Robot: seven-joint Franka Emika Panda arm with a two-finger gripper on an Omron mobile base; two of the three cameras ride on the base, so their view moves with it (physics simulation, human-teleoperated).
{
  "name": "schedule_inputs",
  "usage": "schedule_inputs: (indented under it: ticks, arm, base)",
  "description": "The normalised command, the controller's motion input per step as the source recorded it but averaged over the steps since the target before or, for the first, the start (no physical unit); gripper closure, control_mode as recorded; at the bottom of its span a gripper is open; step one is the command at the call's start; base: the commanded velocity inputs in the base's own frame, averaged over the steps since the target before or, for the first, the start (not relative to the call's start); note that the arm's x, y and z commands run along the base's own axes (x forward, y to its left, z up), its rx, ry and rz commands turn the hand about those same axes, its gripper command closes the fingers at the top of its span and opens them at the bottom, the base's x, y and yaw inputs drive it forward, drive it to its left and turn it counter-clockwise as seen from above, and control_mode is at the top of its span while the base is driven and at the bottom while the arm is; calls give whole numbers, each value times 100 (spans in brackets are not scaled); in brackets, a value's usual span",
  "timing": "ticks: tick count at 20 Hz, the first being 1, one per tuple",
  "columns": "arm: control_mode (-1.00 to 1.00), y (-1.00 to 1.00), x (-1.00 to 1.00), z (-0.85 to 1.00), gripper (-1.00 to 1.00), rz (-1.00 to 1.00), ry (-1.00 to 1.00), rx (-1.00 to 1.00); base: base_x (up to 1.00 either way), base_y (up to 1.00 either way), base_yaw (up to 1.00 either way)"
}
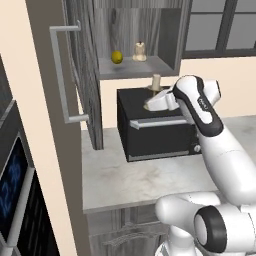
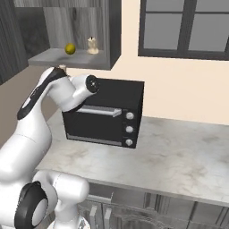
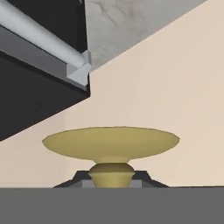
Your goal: Pick the candle and candle from the dining table and place them in the open cabinet. Close the cabinet after placing the objects.
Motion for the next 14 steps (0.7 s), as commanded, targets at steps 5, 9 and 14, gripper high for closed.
schedule_inputs:
  ticks: [5, 9, 14]
  arm:
    - [-100, 3, 9, 30, 100, -6, 0, -5]
    - [-100, 13, 17, 30, 100, -5, 0, -7]
    - [-100, 0, 10, 32, 100, -3, 0, -4]
  base:
    - [0, 0, 0]
    - [0, 0, 0]
    - [0, 0, 0]
